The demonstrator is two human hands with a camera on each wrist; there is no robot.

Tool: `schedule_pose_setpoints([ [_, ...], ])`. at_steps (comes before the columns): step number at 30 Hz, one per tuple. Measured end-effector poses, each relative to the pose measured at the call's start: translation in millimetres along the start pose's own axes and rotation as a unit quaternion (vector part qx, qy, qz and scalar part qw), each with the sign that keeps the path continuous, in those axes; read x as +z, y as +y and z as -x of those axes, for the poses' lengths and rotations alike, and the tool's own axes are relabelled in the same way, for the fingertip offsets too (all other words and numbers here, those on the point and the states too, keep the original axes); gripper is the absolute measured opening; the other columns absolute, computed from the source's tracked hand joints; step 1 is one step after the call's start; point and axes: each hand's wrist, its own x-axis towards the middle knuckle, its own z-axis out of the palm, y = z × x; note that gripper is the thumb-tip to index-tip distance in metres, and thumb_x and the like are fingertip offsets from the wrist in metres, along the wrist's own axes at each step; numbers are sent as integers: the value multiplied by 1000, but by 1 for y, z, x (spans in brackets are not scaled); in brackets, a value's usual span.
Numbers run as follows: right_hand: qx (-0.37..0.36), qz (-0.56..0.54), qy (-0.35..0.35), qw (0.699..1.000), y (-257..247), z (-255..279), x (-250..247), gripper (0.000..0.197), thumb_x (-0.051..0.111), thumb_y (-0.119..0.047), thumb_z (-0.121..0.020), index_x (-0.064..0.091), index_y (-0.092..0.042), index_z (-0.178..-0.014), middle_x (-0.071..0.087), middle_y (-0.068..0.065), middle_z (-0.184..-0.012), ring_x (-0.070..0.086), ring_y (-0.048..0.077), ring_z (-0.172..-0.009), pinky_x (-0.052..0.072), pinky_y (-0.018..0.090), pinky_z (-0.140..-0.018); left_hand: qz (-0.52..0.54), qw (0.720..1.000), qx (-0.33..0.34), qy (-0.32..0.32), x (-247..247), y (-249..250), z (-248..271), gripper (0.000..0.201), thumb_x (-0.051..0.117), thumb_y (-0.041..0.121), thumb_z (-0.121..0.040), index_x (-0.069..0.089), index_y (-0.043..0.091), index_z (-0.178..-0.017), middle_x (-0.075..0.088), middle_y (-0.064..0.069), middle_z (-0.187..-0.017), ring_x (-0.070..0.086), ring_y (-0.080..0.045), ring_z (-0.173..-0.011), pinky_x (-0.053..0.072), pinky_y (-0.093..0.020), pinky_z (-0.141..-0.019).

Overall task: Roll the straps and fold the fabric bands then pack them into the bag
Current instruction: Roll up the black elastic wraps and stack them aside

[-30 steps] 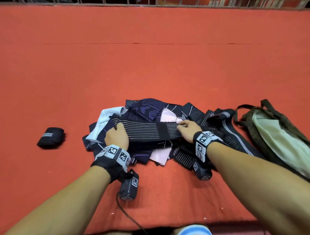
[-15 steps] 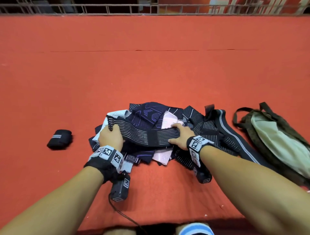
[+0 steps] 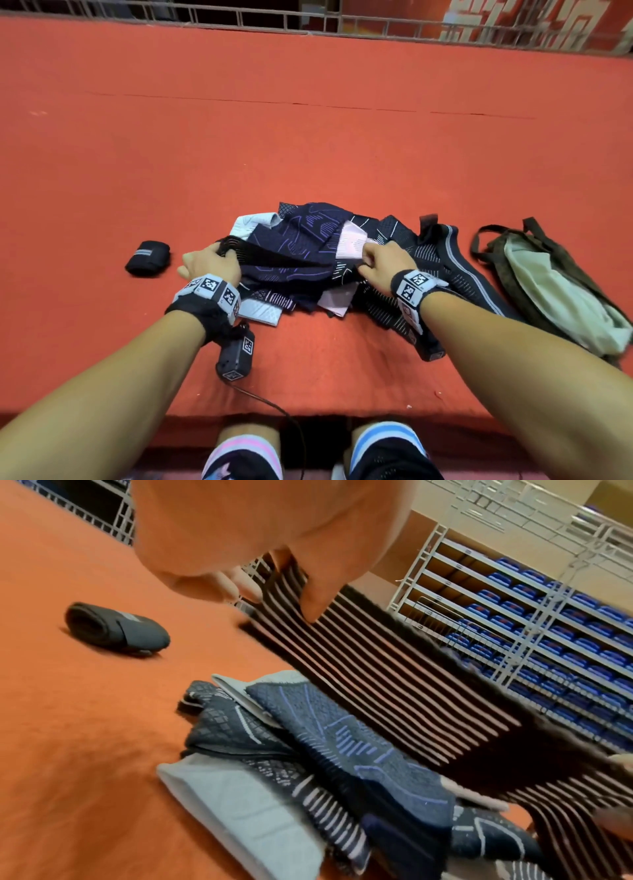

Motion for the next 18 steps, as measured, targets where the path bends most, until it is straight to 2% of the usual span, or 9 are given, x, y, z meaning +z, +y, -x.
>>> schedule_pose_setpoints([
  [2, 10, 51, -42, 998, 1, 16, 7, 28, 62, -38, -79, 42, -23, -66, 55, 2, -79, 54, 30, -82, 44, 34, -74, -28, 999, 11, -30, -3, -8, 5, 26, 61, 32, -88, 76, 27, -108, 59, -20, -119, 50, -39, -115, 44, -45, -100],
  [4, -2, 87, -82, 993, 3, 30, 20, 31, 60, -42, -82, 41, -23, -68, 55, -1, -80, 59, 31, -92, 43, 35, -81, -29, 998, 18, -48, -4, -21, 7, 23, 67, 33, -83, 79, 23, -100, 68, -17, -103, 60, -35, -105, 51, -46, -93],
  [7, -24, 113, -129, 985, 0, 48, 40, 30, 60, -41, -84, 43, -22, -69, 54, -3, -82, 61, 28, -97, 45, 33, -81, -32, 997, -2, -72, -5, -40, 19, 13, 69, 25, -83, 78, 17, -88, 71, -17, -89, 65, -37, -89, 54, -37, -76],
  [11, -18, 98, -205, 974, -3, 68, 72, 37, 66, -45, -80, 43, -22, -63, 52, 1, -91, 64, 29, -93, 51, 31, -78, 22, 992, -53, -114, 3, -69, 31, 25, 60, 8, -82, 79, 24, -89, 76, -9, -94, 66, -33, -86, 52, -30, -74],
  [13, 3, 80, -245, 966, -1, 78, 84, 45, 70, -62, -73, 46, -24, -68, 47, 1, -100, 61, 26, -91, 51, 32, -84, 48, 980, -78, -179, 9, -79, 29, 25, 62, 17, -81, 79, 19, -98, 75, -12, -105, 67, -35, -98, 53, -32, -84],
  [15, 24, 47, -255, 966, 2, 82, 89, 68, 63, -89, -55, 50, -25, -75, 43, -2, -98, 59, 21, -87, 50, 35, -89, 70, 964, -98, -238, 12, -88, 25, 23, 63, 22, -87, 80, 14, -100, 71, -17, -117, 65, -35, -106, 51, -40, -96],
  [16, 32, 28, -234, 971, 4, 83, 91, 79, 53, -99, -50, 52, -25, -79, 44, -3, -97, 58, 20, -87, 49, 37, -90, 90, 961, -102, -241, 11, -90, 25, 25, 58, 22, -92, 82, 19, -88, 72, -18, -116, 65, -35, -103, 49, -42, -97],
  [17, 39, 4, -204, 978, 5, 82, 93, 86, 41, -104, -51, 56, -25, -82, 46, -3, -97, 58, 20, -88, 48, 38, -93, 96, 964, -111, -223, 12, -93, 23, 38, 52, 25, -94, 82, 22, -72, 74, -18, -106, 65, -34, -97, 49, -42, -94],
  [18, 48, -23, -179, 982, 6, 79, 93, 87, 33, -104, -57, 60, -26, -85, 49, -2, -98, 58, 21, -92, 46, 38, -96, 91, 970, -122, -192, 12, -96, 22, 45, 49, 31, -94, 80, 20, -64, 75, -15, -94, 63, -34, -90, 48, -39, -88],
])
